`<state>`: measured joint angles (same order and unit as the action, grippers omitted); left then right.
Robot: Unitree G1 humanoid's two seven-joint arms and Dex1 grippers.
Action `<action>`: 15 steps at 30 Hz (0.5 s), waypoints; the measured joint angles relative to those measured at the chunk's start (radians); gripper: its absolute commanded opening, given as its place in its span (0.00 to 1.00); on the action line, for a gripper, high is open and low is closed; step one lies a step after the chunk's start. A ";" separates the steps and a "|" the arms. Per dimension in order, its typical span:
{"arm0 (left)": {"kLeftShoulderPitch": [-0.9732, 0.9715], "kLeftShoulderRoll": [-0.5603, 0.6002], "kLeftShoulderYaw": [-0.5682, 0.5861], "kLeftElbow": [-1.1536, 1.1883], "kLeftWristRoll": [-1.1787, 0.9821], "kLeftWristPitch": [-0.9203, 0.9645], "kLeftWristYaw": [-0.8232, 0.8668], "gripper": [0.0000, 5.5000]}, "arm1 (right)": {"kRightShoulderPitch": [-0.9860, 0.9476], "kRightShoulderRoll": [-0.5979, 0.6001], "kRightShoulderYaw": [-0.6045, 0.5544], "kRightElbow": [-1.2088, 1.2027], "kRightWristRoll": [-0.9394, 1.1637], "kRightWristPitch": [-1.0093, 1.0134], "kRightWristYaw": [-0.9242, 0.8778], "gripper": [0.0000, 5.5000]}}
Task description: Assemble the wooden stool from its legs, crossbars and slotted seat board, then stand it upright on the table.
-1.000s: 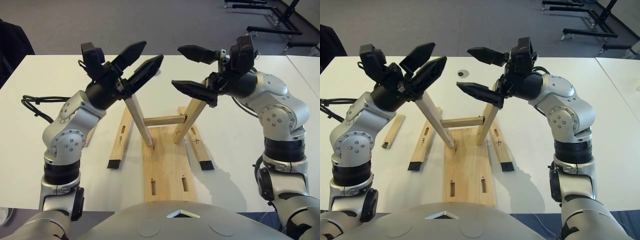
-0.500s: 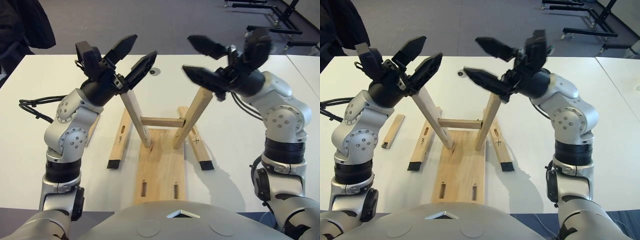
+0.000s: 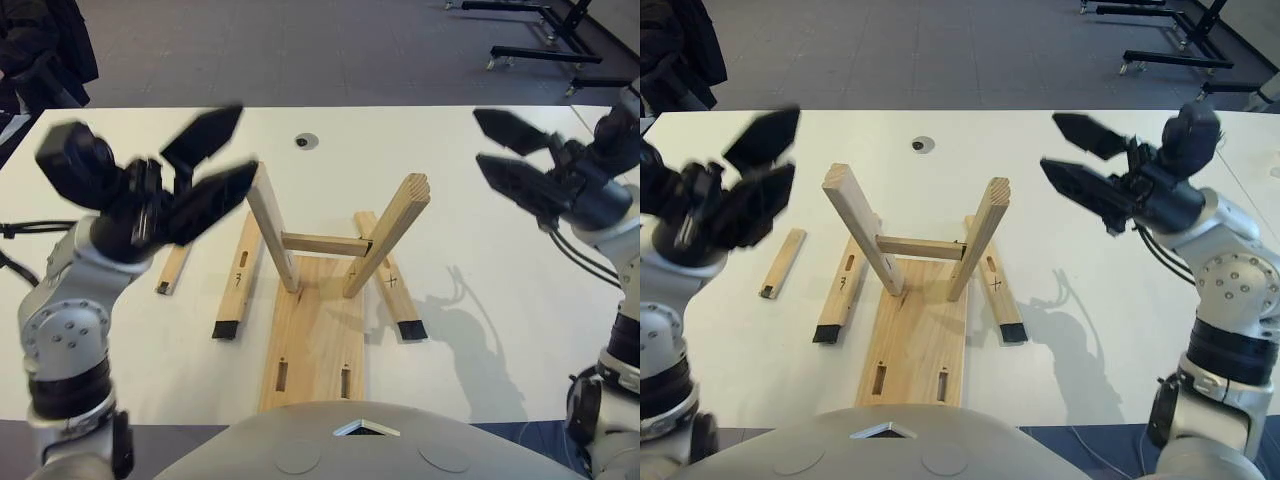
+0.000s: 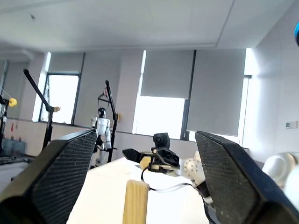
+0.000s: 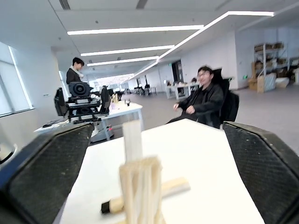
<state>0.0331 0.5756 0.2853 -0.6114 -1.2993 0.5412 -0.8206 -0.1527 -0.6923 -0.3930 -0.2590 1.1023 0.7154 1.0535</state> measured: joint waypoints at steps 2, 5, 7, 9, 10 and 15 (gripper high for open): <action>0.049 0.039 0.011 0.047 0.025 0.021 -0.054 0.70 | 0.046 -0.011 0.052 -0.022 -0.049 -0.006 0.036 0.92; 0.096 0.085 0.031 0.139 0.115 0.020 -0.122 0.70 | 0.092 -0.015 0.166 -0.032 -0.134 -0.021 0.070 0.92; 0.118 0.110 0.030 0.172 0.154 0.029 -0.161 0.70 | 0.103 -0.013 0.245 -0.031 -0.201 -0.035 0.094 0.92; 0.132 0.119 0.004 0.162 0.136 0.067 -0.205 0.70 | 0.115 -0.013 0.290 -0.028 -0.240 -0.049 0.114 0.92; 0.146 0.119 -0.017 0.138 0.120 0.090 -0.226 0.70 | 0.124 -0.012 0.312 -0.022 -0.261 -0.058 0.122 0.92; 0.169 0.113 -0.087 0.063 0.056 0.150 -0.265 0.70 | 0.114 0.009 0.382 0.067 -0.358 -0.124 0.140 0.92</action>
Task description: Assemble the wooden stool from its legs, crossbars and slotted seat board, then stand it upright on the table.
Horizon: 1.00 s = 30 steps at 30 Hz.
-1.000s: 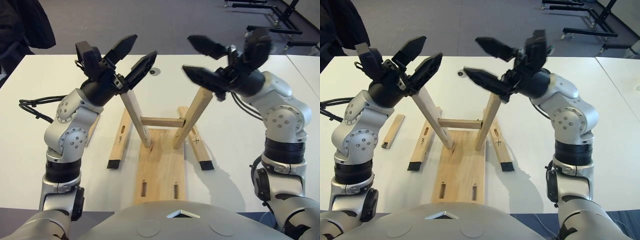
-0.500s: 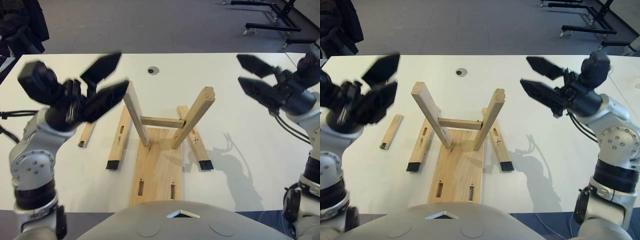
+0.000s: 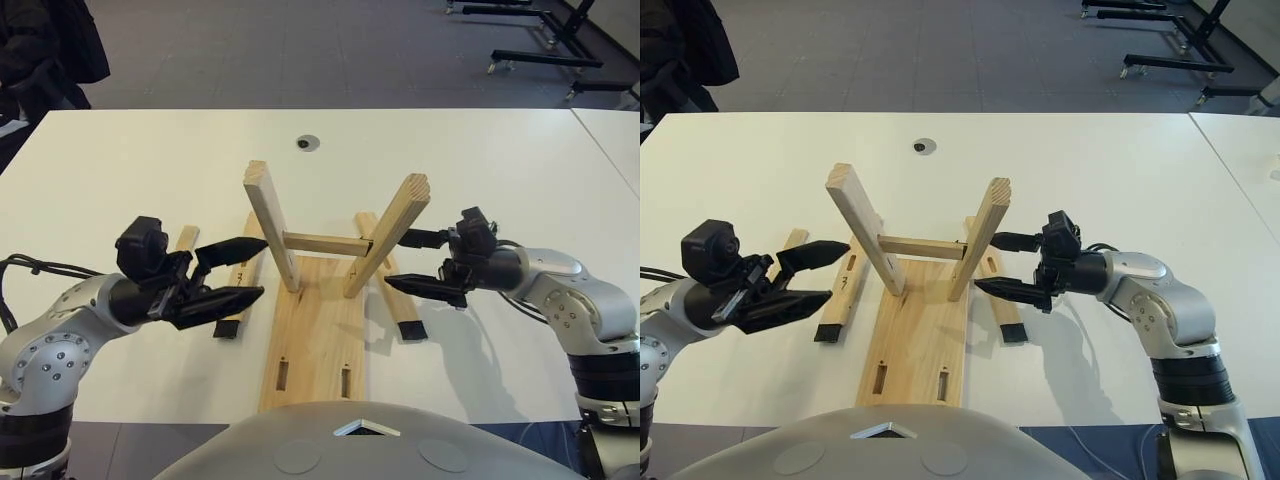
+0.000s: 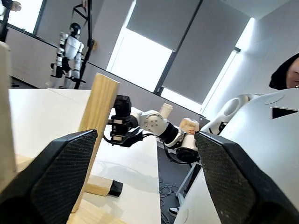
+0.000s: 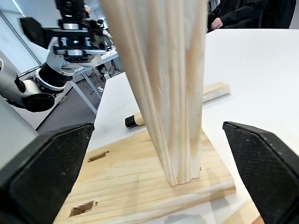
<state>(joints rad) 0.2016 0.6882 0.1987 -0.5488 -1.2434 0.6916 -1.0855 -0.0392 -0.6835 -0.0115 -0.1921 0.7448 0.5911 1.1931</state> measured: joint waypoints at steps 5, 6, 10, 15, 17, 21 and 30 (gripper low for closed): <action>-0.092 -0.025 -0.145 0.068 0.124 0.020 0.030 0.70 | -0.096 0.076 0.024 0.106 -0.082 -0.117 -0.010 0.92; -0.125 -0.030 -0.176 0.093 0.174 0.016 0.032 0.70 | -0.115 0.086 0.037 0.127 -0.111 -0.150 -0.006 0.92; -0.226 -0.050 -0.266 0.205 0.323 -0.017 0.023 0.70 | -0.186 0.112 0.086 0.199 -0.196 -0.248 0.014 0.92; -0.284 -0.054 -0.301 0.319 0.447 -0.071 -0.010 0.70 | -0.254 0.148 0.113 0.335 -0.257 -0.315 0.045 0.92; -0.298 -0.053 -0.301 0.331 0.471 -0.082 -0.022 0.70 | -0.269 0.157 0.117 0.370 -0.266 -0.320 0.045 0.92; -0.322 -0.052 -0.301 0.356 0.503 -0.096 -0.050 0.70 | -0.299 0.191 0.104 0.445 -0.281 -0.362 0.031 0.92; -0.309 -0.050 -0.229 0.337 0.508 -0.112 -0.053 0.70 | -0.312 0.212 0.016 0.414 -0.224 -0.316 0.010 0.92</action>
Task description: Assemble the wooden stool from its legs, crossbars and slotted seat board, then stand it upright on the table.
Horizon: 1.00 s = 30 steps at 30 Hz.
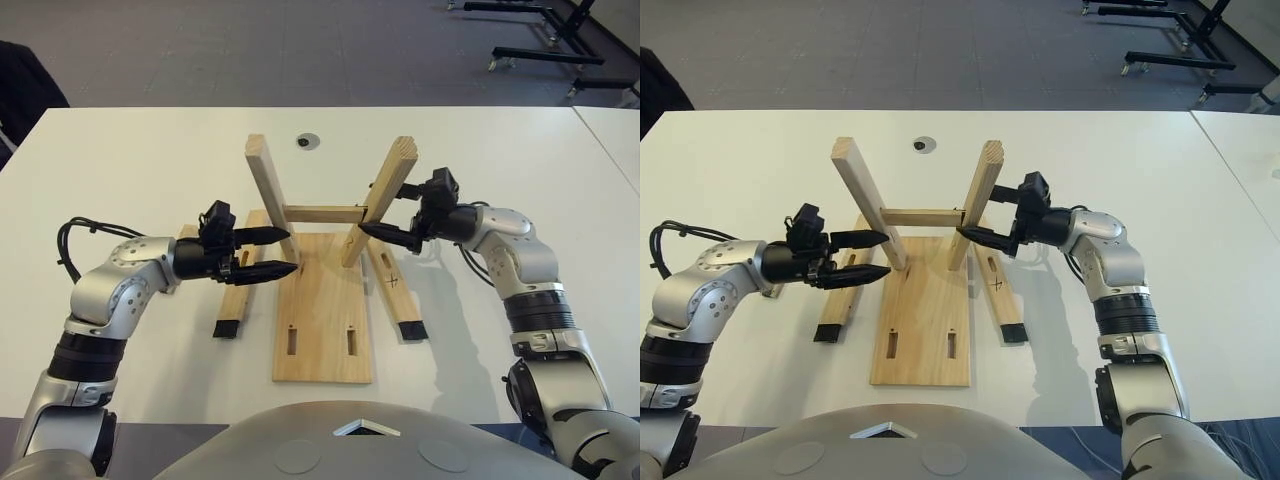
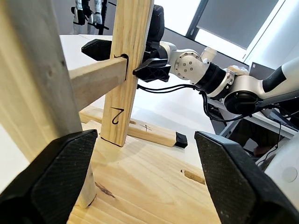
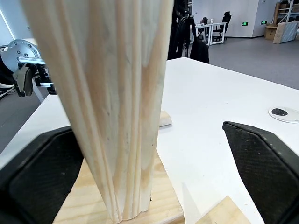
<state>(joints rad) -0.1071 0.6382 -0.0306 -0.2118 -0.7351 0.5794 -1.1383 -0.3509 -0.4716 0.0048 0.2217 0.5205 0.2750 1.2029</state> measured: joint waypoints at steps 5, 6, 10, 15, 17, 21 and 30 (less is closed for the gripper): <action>0.124 0.010 0.147 -0.126 -0.068 -0.003 0.029 0.70 | 0.035 -0.040 -0.170 -0.128 0.171 0.131 -0.045 0.92; 0.178 0.007 0.211 -0.179 -0.111 -0.012 0.042 0.70 | 0.055 -0.063 -0.237 -0.163 0.239 0.174 -0.066 0.92; 0.374 -0.042 0.403 -0.299 -0.083 -0.043 0.253 0.70 | 0.085 -0.092 -0.458 -0.295 0.497 0.303 -0.196 0.92; 0.406 -0.042 0.440 -0.198 0.133 0.050 0.591 0.70 | 0.143 -0.058 -0.517 -0.392 0.578 0.332 -0.344 0.92; 0.410 -0.039 0.425 -0.167 0.188 0.125 0.672 0.70 | 0.207 -0.048 -0.519 -0.437 0.584 0.336 -0.370 0.92; 0.434 -0.038 0.324 -0.170 0.261 0.185 0.716 0.70 | 0.246 -0.042 -0.540 -0.469 0.601 0.335 -0.396 0.92; 0.422 -0.036 0.243 -0.109 0.351 0.186 0.741 0.55 | 0.243 -0.044 -0.533 -0.479 0.618 0.335 -0.412 0.92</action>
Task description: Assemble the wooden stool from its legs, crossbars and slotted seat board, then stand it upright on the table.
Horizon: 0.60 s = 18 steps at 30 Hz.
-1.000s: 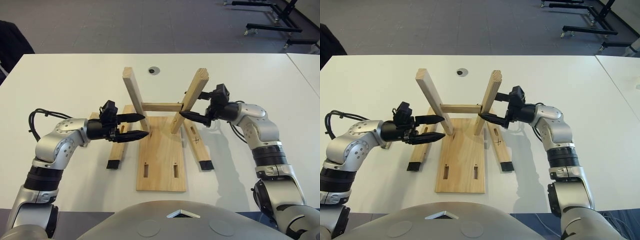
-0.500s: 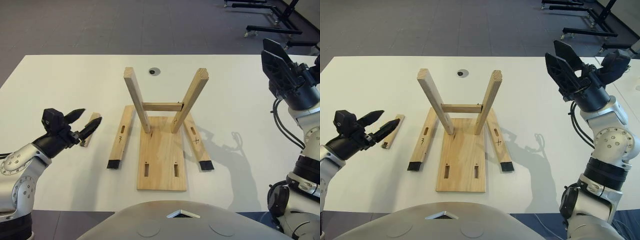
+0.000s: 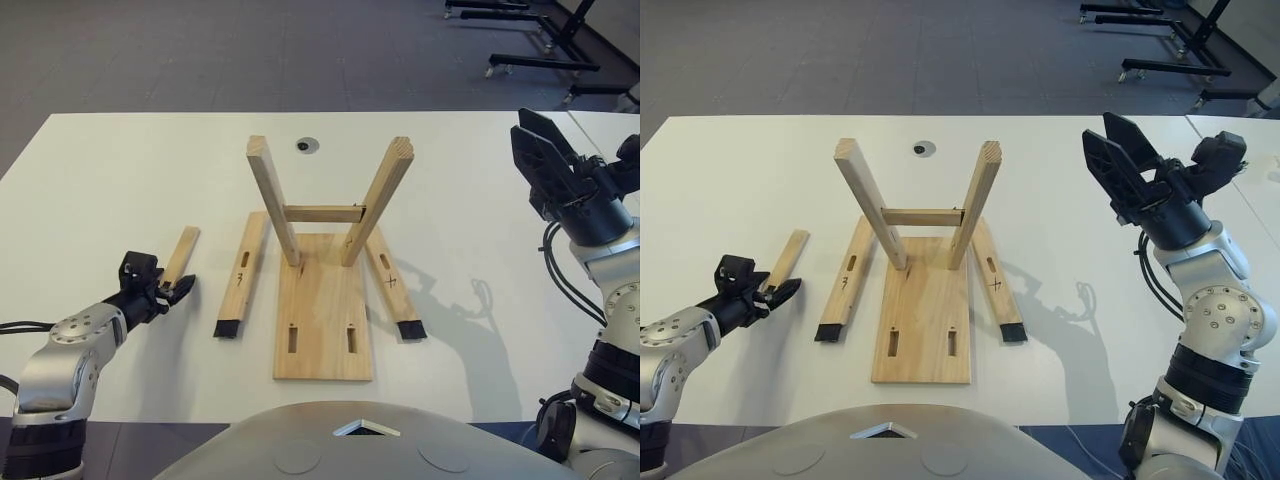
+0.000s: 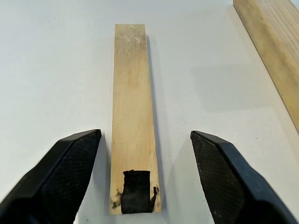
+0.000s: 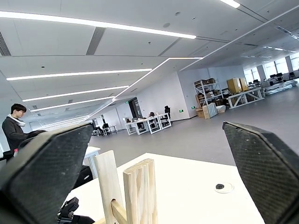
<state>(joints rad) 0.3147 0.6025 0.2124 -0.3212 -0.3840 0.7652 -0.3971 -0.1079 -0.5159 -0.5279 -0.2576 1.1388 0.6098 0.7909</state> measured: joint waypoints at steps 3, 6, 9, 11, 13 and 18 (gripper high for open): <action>0.005 0.004 0.000 -0.004 0.000 0.001 -0.015 0.49 | 0.005 0.000 0.009 -0.009 0.000 -0.001 0.000 0.92; 0.011 0.006 0.000 -0.018 -0.010 0.001 -0.043 0.42 | 0.014 0.001 0.012 -0.013 0.000 -0.007 0.000 0.92; 0.009 0.013 -0.007 -0.014 -0.012 -0.006 -0.071 0.32 | 0.019 0.005 0.017 -0.013 -0.002 -0.021 -0.009 0.92; -0.003 0.011 -0.011 0.000 -0.012 -0.016 -0.079 0.26 | 0.018 0.010 0.021 -0.006 -0.004 -0.025 -0.021 0.92; -0.017 0.004 -0.018 0.018 -0.012 -0.030 -0.087 0.23 | 0.017 0.012 0.028 -0.003 -0.010 -0.027 -0.024 0.92; -0.031 -0.012 -0.041 0.062 -0.005 -0.120 -0.125 0.23 | 0.016 0.018 0.032 -0.002 -0.010 -0.040 -0.024 0.92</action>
<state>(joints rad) 0.2836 0.5907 0.1718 -0.2588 -0.3890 0.6453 -0.5219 -0.0918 -0.4979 -0.4962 -0.2593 1.1290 0.5699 0.7672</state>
